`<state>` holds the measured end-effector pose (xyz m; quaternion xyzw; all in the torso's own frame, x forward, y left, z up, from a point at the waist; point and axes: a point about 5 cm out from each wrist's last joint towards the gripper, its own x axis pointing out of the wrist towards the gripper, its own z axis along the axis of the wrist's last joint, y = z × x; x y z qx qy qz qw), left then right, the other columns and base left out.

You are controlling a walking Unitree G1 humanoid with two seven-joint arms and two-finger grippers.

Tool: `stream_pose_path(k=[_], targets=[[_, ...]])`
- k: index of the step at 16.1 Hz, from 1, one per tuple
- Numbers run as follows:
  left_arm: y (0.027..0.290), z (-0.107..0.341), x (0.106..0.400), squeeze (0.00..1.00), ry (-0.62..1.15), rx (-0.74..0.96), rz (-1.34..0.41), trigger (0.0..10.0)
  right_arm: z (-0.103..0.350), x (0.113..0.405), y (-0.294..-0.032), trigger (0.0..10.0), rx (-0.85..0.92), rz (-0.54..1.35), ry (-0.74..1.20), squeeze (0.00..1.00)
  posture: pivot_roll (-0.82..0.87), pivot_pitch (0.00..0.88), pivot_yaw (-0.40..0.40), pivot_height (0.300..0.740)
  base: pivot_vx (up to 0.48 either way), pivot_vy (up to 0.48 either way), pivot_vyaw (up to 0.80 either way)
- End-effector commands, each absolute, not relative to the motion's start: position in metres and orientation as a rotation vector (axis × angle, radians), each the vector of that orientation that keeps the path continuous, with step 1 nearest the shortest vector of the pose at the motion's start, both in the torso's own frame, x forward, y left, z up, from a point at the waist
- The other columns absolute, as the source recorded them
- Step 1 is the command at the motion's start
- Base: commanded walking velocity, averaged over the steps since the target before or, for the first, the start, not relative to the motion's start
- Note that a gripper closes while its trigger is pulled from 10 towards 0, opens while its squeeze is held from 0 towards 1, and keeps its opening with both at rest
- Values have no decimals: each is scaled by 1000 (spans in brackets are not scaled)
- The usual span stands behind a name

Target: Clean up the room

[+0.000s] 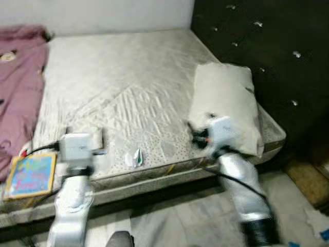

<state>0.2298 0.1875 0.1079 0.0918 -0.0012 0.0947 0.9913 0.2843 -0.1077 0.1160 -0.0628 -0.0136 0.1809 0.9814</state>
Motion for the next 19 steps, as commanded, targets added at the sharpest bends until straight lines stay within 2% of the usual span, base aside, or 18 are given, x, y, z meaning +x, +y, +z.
stream_pose_path(k=[1, 4, 8, 19], targets=[[180, 113, 232, 0, -26, 169, 160, 10000, 115, 284, -119, 10000, -140, 336, -19, 0, -21, 0, -69, 740, 0, 0, 800], [177, 113, 232, 0, -32, 160, 129, 10000, 115, 284, -122, 10000, -132, 319, -22, 0, -28, 0, -66, 740, 0, 0, 767], [176, 114, 233, 0, -38, 146, 107, 10000, 116, 285, -127, 10000, -132, 290, -25, 0, -33, 0, -65, 740, 0, 0, 0], [176, 114, 233, 0, -42, 143, 87, 10000, 115, 285, -124, 10000, -125, 296, -28, 0, -32, 0, -61, 740, 300, 0, 0]])
